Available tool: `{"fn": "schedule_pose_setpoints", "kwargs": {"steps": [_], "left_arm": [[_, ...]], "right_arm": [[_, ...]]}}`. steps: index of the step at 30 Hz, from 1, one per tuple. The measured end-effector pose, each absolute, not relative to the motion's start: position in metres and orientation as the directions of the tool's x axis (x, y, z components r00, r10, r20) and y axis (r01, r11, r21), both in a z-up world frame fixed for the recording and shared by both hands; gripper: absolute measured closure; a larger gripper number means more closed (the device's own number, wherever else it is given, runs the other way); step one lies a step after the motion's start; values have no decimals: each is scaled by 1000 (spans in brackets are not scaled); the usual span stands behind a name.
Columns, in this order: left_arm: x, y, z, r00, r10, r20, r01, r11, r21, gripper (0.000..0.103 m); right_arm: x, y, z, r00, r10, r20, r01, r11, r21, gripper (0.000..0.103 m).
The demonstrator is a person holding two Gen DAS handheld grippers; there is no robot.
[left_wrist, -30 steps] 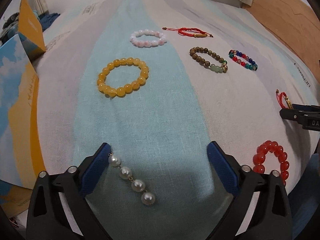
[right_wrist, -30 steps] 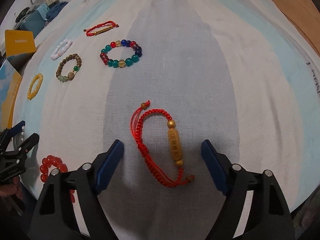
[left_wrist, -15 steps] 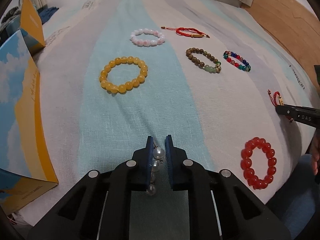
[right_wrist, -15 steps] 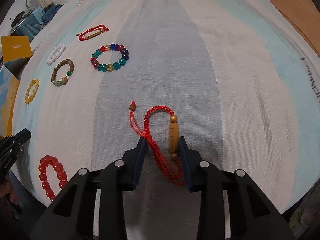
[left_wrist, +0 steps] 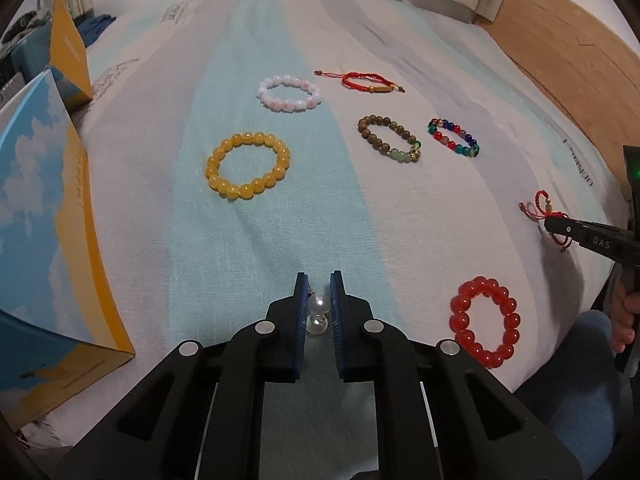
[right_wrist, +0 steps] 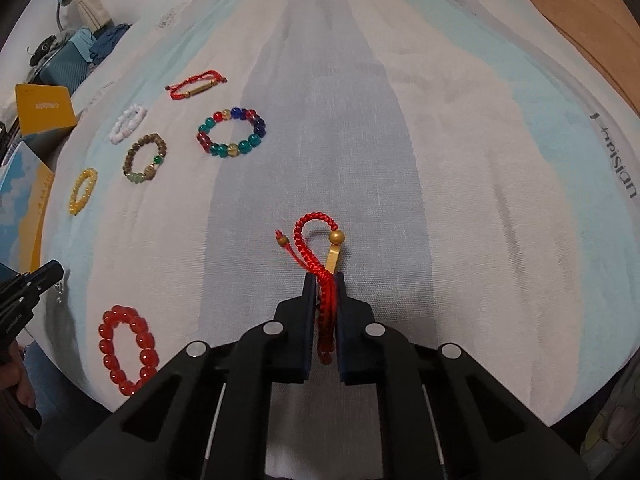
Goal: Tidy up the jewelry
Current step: 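Carry the red string bracelet and pearl string with both tools into the white box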
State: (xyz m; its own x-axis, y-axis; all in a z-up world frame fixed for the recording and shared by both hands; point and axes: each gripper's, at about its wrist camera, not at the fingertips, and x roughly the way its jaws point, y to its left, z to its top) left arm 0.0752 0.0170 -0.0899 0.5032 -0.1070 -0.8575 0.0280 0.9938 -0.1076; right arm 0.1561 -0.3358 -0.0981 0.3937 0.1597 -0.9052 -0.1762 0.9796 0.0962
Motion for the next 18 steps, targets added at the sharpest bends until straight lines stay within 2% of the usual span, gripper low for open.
{"fn": "schedule_pose_setpoints", "kwargs": {"steps": [18], "left_arm": [[65,21,-52,538,-139,-831,38,989,-141,93]], "right_arm": [[138,-327,-56,450,182,-874,-191,976,105,95]]}}
